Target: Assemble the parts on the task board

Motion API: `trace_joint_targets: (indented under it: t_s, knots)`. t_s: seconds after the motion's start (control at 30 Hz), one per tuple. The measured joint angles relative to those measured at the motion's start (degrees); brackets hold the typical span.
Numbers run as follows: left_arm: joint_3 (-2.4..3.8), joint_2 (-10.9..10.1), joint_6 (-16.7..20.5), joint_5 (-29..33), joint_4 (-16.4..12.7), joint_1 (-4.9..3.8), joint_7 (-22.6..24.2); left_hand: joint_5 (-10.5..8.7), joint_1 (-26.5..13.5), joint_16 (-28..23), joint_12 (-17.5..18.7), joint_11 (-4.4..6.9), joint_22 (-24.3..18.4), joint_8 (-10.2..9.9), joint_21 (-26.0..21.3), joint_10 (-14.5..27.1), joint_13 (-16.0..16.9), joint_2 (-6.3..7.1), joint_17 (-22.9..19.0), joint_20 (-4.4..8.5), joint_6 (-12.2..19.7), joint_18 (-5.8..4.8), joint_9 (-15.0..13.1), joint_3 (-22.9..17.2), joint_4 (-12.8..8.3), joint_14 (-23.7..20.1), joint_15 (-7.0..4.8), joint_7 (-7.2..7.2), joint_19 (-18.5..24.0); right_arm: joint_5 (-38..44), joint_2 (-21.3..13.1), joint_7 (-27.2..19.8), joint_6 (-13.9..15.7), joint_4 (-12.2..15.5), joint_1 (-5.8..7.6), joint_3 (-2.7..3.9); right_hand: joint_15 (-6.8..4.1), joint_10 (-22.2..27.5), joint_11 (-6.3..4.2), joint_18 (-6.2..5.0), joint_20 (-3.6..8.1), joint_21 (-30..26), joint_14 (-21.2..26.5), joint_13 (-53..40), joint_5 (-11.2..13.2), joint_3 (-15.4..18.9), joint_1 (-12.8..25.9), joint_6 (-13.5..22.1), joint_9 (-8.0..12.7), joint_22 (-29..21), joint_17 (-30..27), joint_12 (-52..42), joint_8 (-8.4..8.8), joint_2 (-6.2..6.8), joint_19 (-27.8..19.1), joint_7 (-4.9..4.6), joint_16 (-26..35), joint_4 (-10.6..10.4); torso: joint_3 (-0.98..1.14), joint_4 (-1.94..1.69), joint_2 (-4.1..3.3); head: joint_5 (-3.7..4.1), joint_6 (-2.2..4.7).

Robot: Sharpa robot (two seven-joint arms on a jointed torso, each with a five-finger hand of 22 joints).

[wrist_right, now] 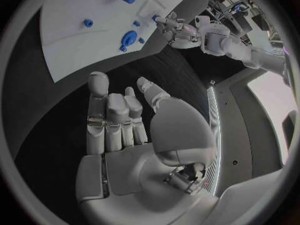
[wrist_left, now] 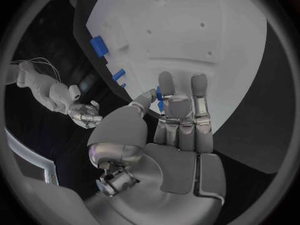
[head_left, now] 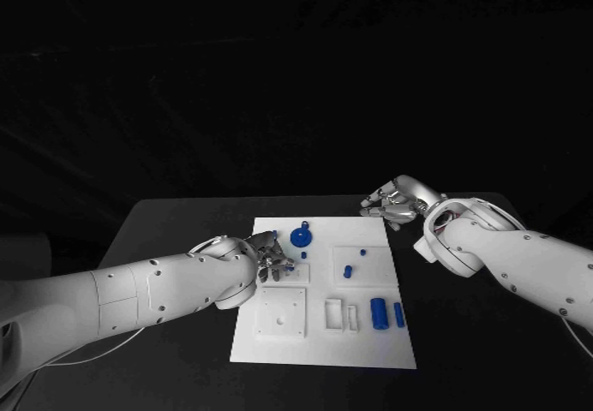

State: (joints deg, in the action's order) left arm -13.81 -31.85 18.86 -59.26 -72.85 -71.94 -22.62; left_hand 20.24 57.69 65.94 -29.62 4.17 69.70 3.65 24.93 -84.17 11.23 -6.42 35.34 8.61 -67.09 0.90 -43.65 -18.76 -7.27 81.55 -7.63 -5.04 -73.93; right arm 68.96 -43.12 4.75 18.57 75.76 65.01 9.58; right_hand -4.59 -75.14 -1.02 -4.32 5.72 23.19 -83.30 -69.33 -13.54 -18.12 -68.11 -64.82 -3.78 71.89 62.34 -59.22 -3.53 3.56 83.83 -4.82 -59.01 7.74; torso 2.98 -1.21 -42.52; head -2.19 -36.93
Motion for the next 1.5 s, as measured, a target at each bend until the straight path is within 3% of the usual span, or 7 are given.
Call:
trace_joint_targets:
  t_s: [0.2, 0.97, 1.03, 1.5]
  knots:
    - [-0.01, -0.31, 0.81, -1.68, -0.11, 0.43, 0.39, -0.01, 0.23, 0.88, -0.67, 0.0, 0.67, 0.18, -0.37, 0.0, 0.2, 0.22, 0.63, 0.2, 0.0, 0.0, -0.31, 0.07, 0.07, 0.0, 0.0, 0.0, -0.2, 0.0, -0.06, 0.04, -0.05, 0.02, -0.03, 0.0, 0.0, 0.0, 0.0, 0.0, 0.0, 0.0, 0.0, 0.0, -0.23, 0.0, 0.0, 0.0, 0.0, 0.0, 0.0, 0.0, 0.0, 0.0, 0.0, 0.0, 0.0, 0.0, -0.03, 0.01, -0.04, 0.0, -0.07]
    - [0.0, -0.37, -0.82, -3.96, 0.07, 0.59, -0.46, -0.3, 0.37, 2.38, -1.66, 0.0, 2.36, 0.09, -1.56, 0.01, 0.53, 0.08, 1.58, 0.21, -0.01, -0.02, -0.38, 0.16, 0.07, 0.15, 0.06, 0.01, -0.62, 0.0, -0.13, 0.1, -0.22, -0.06, -0.18, 0.0, 0.0, 0.0, 0.0, 0.0, 0.0, 0.0, 0.0, 0.04, -0.45, 0.16, 0.0, 0.2, 0.0, 0.01, 0.0, 0.0, 0.0, 0.0, 0.0, 0.2, 0.0, -0.16, -0.13, 0.02, -0.04, -0.17, -0.48]
    - [0.0, -0.33, -1.12, -4.0, 0.18, 0.59, -0.62, -0.34, 0.37, 2.38, -1.66, 0.0, 2.57, 0.0, -1.56, 0.01, 0.53, 0.08, 1.58, 0.21, -0.01, -0.02, -1.86, 0.16, 0.07, 0.22, 0.01, 0.01, -0.62, 0.0, -0.12, 0.11, -0.24, -0.08, -0.19, 0.0, 0.0, 0.0, 0.0, 0.0, 0.0, 0.0, 0.0, 0.04, -0.45, 0.16, 0.17, 0.31, 0.0, 0.01, 0.0, 0.0, 0.0, 0.17, 0.0, 0.09, 0.0, -0.16, -0.12, 0.02, -0.03, -0.17, -0.48]
    - [0.15, 0.13, -3.61, -4.09, 0.63, 0.47, -1.84, -0.46, 0.37, 2.58, -1.66, -0.12, 3.27, 0.23, -2.56, -0.1, 0.47, 0.08, 0.55, 0.0, -0.02, -0.02, -3.59, 0.18, 0.08, 0.07, -0.14, 0.01, -0.82, 0.0, 0.05, 0.12, -0.5, -0.08, -0.26, 0.0, 0.0, 0.0, 0.0, 0.0, 0.0, 0.0, 0.0, 0.04, -0.45, 0.16, 0.3, 0.4, 0.0, 0.01, 0.0, 0.0, 0.0, 0.3, 0.0, 0.0, 0.0, -0.15, -0.04, 0.06, -0.02, -0.17, -0.54]
